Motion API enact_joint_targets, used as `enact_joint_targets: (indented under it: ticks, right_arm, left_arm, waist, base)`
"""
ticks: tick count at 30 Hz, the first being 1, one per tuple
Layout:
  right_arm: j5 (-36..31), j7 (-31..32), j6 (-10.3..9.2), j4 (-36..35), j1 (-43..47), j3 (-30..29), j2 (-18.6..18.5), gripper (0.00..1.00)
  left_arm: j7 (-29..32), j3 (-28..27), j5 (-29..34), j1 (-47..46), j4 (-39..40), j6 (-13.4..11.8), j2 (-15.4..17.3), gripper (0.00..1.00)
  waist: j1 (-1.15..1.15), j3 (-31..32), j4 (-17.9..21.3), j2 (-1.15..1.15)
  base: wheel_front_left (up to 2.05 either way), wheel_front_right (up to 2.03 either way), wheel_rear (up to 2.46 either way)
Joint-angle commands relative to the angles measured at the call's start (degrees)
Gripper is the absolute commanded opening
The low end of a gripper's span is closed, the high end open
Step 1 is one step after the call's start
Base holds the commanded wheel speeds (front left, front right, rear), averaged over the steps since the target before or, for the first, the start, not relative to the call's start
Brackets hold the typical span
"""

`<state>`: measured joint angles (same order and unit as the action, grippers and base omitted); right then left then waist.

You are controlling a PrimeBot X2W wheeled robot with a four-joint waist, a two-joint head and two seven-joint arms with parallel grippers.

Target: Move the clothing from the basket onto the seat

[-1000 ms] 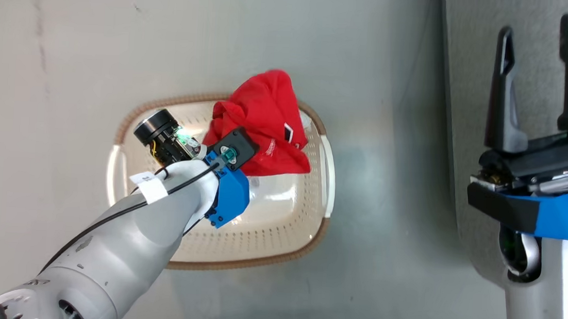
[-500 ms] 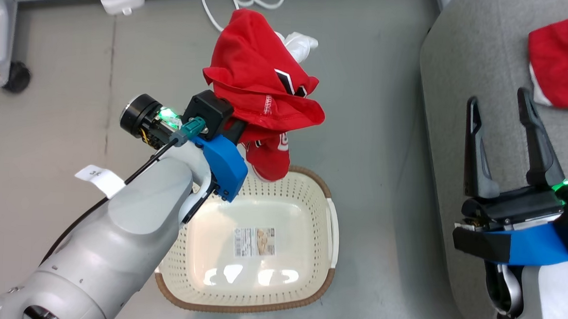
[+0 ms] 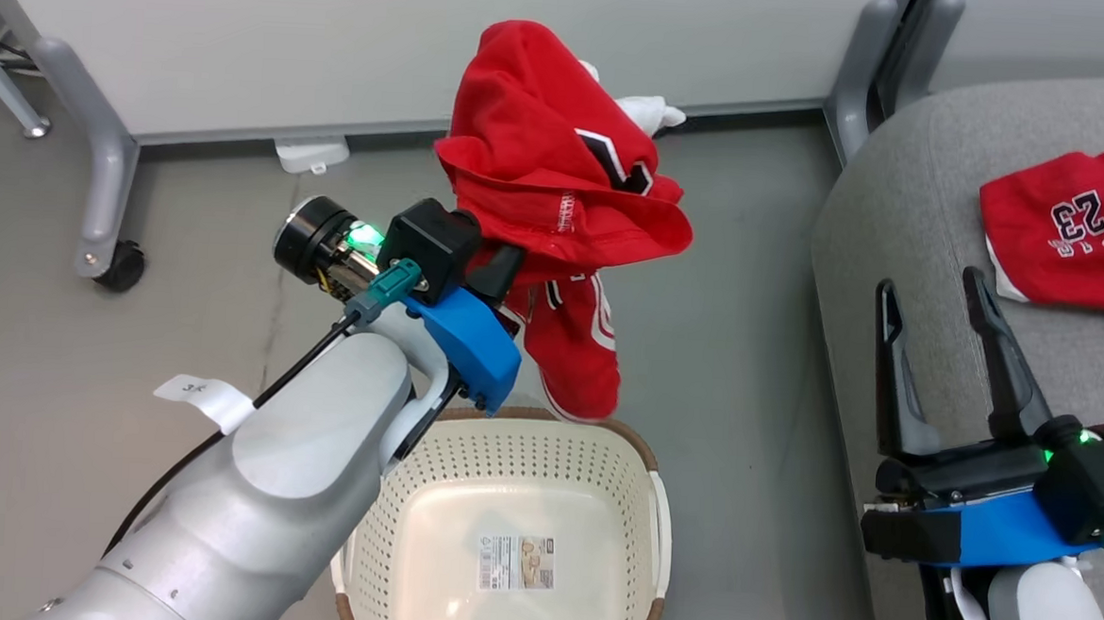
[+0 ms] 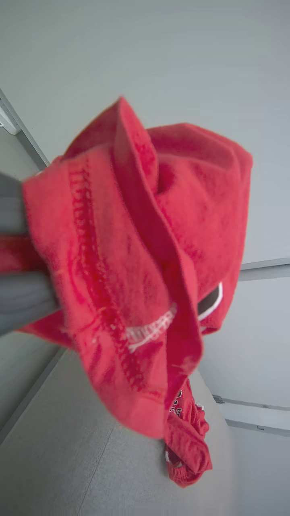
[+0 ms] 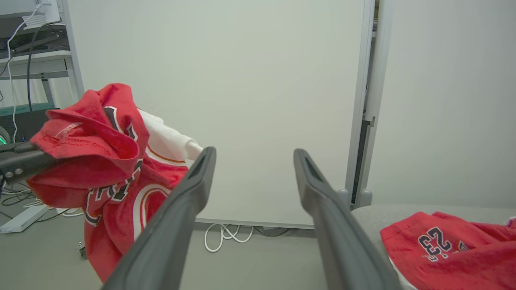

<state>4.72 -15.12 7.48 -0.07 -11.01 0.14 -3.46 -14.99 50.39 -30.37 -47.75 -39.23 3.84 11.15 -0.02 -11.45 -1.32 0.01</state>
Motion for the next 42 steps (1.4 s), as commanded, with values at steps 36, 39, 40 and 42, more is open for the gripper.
enact_joint_targets:
  ticks: [36,39,40,42]
  right_arm:
    - [3.23,-0.04,0.03,13.98,-7.12,19.69,0.55,1.0]
    - [4.01,-0.05,0.03,16.72,-9.92,20.73,0.55,1.0]
    - [4.18,-0.04,0.02,17.62,-10.81,20.86,0.54,1.0]
    - [4.3,-0.05,0.02,19.48,-12.58,20.72,0.53,1.0]
  left_arm:
    - [0.39,1.51,1.56,-0.34,7.31,0.01,-2.18,0.0]
    - [0.34,2.14,1.73,-1.01,7.24,0.23,-3.24,0.0]
    - [0.33,2.38,1.78,-1.14,7.21,0.3,-3.58,0.0]
    - [0.27,2.88,1.92,-1.46,7.14,0.44,-4.27,0.0]
  waist:
    - [0.02,5.03,-5.99,-0.01]
    - [0.02,4.49,-7.1,-0.01]
    - [0.02,4.28,-7.45,-0.01]
    - [0.02,3.79,-8.15,-0.01]
  base:
    - [0.0,0.0,0.0]
    - [0.0,0.0,0.0]
    - [0.0,0.0,0.0]
    - [0.0,0.0,0.0]
